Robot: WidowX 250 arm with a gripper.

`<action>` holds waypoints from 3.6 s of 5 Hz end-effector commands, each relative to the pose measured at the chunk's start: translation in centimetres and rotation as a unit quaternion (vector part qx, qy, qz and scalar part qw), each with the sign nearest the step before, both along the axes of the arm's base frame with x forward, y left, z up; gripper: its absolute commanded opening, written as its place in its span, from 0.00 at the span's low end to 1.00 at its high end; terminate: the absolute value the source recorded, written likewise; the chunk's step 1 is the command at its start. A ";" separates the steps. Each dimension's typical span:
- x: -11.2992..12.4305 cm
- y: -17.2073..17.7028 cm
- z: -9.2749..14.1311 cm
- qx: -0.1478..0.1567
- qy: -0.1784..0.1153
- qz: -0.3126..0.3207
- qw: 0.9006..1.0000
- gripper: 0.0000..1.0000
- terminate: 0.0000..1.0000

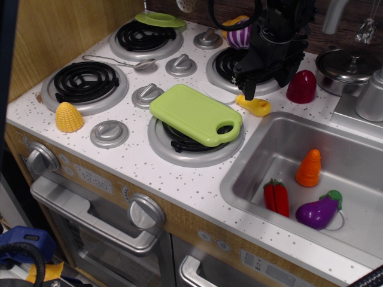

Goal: Put knife on cutting board

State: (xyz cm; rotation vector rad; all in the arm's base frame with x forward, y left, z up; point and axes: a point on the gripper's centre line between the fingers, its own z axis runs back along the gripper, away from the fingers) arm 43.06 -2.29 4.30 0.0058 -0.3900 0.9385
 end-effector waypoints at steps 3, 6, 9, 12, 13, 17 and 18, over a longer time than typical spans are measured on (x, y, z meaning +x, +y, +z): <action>0.9 0.7 -0.1 -0.007 0.004 -0.014 1.000 1.00 0.00; 1.4 1.4 -1.6 -0.059 0.013 -0.001 0.998 1.00 0.00; 1.1 1.5 1.2 -0.050 0.021 0.010 0.998 0.00 0.00; -3.3 1.3 7.3 0.026 0.011 0.086 0.996 0.00 0.00; -4.8 0.8 7.1 0.018 0.015 0.106 0.994 0.00 0.00; -7.1 1.9 3.2 -0.036 0.015 0.118 0.992 0.00 0.00; -7.7 2.9 2.6 -0.047 0.004 0.112 0.993 1.00 0.00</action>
